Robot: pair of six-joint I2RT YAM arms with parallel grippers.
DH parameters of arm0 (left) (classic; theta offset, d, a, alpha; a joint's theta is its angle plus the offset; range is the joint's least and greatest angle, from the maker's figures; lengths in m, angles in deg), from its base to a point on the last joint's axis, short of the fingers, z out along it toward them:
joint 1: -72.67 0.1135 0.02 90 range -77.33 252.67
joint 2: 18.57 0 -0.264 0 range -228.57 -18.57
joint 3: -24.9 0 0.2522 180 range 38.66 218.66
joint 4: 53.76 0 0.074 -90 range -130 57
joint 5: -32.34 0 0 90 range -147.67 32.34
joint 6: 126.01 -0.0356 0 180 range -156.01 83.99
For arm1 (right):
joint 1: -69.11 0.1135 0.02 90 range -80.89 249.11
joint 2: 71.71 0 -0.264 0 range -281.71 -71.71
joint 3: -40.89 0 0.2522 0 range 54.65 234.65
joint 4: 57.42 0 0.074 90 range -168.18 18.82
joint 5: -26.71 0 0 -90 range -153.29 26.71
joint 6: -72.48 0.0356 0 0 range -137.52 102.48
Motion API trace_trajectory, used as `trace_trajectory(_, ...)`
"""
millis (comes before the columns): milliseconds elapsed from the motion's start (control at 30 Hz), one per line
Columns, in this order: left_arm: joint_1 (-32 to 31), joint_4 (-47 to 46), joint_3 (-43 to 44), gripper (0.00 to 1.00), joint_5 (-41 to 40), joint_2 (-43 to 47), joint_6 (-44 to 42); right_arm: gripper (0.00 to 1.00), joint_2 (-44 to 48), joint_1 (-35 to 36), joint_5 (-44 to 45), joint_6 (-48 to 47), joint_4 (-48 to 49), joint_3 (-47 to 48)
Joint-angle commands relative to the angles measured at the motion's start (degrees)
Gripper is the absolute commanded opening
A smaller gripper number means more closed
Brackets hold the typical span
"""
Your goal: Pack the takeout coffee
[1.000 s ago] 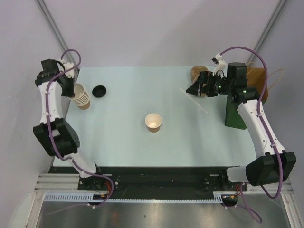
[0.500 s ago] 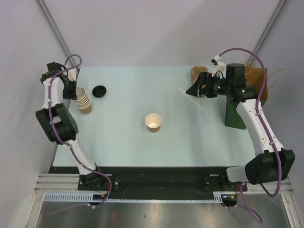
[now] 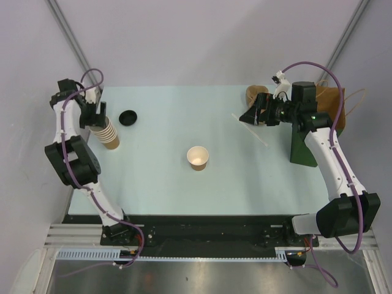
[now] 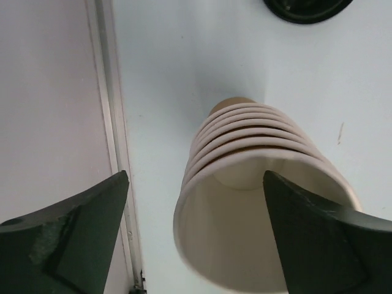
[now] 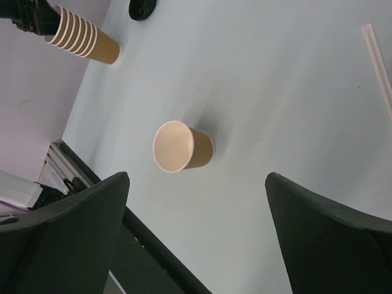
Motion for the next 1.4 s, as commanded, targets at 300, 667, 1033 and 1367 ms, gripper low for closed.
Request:
trace_trajectory(300, -4.0, 0.8, 22.3, 1.00, 5.9, 11.8, -3.2, 1.00, 1.1, -0.2, -0.8, -1.3, 1.6, 0.0)
trace_trajectory(667, -25.8, -9.1, 6.0, 1.00, -7.3, 6.5, -10.1, 1.00, 0.5, -0.3, 2.0, -1.9, 0.9, 0.0)
trace_trajectory(1033, -27.3, -17.1, 7.8, 0.80, -21.1, -11.0, -5.5, 1.00, -1.1, -0.2, 1.7, -1.9, 1.2, -0.5)
trace_trajectory(1367, -27.3, -21.5, 5.0, 0.57, -26.0, -18.5, -6.3, 1.00, -1.4, -0.3, 1.7, -1.9, 1.6, -1.1)
